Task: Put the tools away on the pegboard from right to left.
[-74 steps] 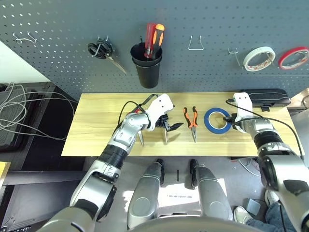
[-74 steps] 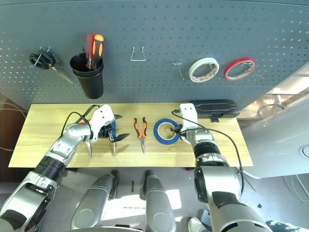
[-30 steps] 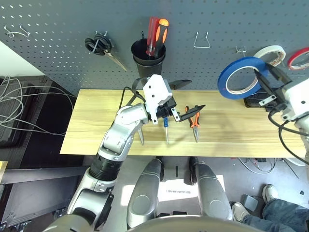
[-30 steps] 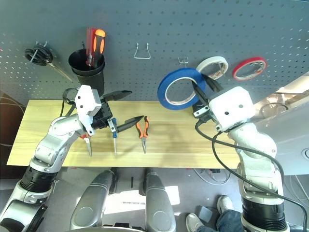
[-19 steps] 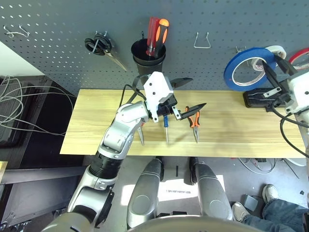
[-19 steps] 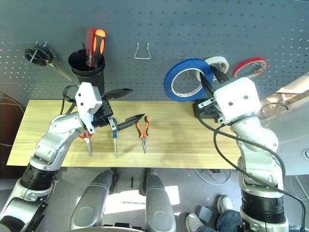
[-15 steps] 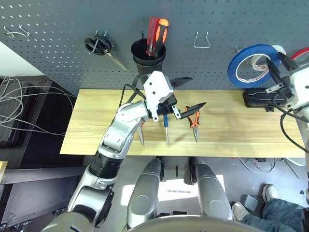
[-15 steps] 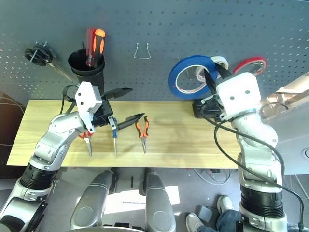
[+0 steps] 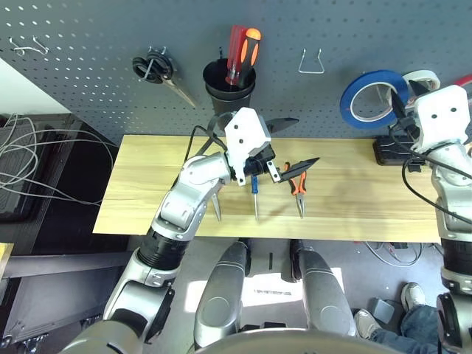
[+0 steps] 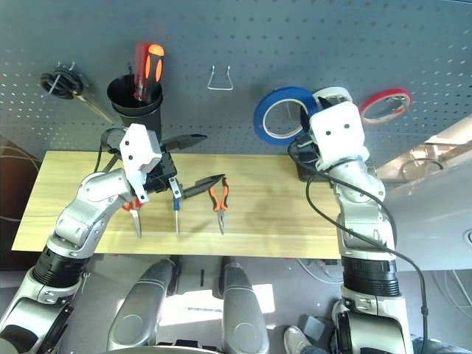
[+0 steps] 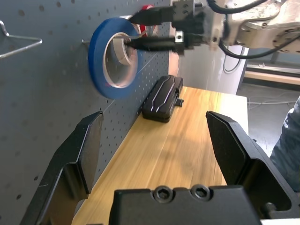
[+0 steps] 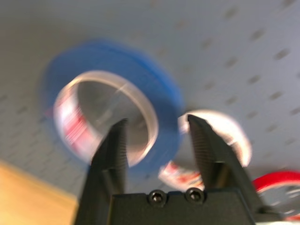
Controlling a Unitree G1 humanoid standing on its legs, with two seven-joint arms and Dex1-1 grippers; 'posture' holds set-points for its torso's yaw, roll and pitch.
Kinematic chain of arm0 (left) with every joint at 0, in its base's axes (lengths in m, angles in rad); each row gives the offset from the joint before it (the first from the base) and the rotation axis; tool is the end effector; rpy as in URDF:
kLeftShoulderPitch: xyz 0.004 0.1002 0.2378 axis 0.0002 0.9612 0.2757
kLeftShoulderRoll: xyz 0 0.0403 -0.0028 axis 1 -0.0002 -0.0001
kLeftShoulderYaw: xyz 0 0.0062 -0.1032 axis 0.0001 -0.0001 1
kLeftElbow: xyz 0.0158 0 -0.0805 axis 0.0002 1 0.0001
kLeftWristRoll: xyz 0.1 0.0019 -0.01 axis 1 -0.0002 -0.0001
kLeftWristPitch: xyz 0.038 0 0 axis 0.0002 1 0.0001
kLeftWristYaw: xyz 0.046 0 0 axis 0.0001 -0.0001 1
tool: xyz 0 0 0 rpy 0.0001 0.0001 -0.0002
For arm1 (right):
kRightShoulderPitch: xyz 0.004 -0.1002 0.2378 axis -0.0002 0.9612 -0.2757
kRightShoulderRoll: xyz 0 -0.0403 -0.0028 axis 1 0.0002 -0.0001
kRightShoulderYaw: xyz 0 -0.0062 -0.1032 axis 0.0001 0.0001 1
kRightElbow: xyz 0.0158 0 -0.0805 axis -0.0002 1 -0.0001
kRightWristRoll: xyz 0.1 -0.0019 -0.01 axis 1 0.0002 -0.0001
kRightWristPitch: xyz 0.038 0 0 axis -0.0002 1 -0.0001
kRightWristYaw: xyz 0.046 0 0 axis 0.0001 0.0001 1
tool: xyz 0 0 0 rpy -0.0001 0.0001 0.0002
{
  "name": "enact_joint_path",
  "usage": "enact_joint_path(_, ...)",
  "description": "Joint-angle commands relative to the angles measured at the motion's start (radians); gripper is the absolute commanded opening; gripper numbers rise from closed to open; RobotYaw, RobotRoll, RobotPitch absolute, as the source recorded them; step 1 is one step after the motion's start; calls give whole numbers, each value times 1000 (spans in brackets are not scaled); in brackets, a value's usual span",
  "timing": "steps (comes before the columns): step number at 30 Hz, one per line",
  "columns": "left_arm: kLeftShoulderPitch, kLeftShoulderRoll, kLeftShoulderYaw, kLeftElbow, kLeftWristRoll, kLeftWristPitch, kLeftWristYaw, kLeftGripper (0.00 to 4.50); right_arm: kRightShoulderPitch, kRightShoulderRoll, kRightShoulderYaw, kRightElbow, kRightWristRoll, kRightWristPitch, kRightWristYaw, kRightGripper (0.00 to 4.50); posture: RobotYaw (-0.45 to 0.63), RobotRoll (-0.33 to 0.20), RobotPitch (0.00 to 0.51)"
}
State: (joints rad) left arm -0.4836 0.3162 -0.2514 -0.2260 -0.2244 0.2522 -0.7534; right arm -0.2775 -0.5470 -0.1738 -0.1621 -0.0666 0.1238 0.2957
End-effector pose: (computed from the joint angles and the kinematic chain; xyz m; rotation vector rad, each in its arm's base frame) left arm 0.2571 0.1194 0.1716 0.3105 -0.2935 -1.1365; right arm 0.2381 -0.2488 0.1703 -0.6316 -0.2723 0.1068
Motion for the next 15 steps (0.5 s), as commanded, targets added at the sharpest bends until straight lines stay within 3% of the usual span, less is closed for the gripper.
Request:
enact_joint_path(1, 11, 14, -19, -12, 15, -2, -14, 4500, 97, 7, 2, -59, 33, 45, 39, 3729, 80, 0, 354)
enact_joint_path(3, 9, 29, -23, -3, 24, -10, -23, 4500, 158, 15, 4, -84, 54, 95, 59, 4481, 79, 0, 356)
enact_joint_path(7, -4, 71, -38, 23, 52, -6, -56, 4500, 241, 54, 22, -116, 131, 317, 97, 4481, 68, 0, 358)
enact_joint_path(12, -33, 120, -63, 87, 80, 2, -111, 4500, 123, 180, -30, -63, 257, 743, 27, 4481, 65, 0, 362)
enact_joint_path(15, -52, 153, -100, 135, 110, 20, -160, 4500, 34, 217, -19, 18, 283, 870, 10, 4481, 71, 0, 365)
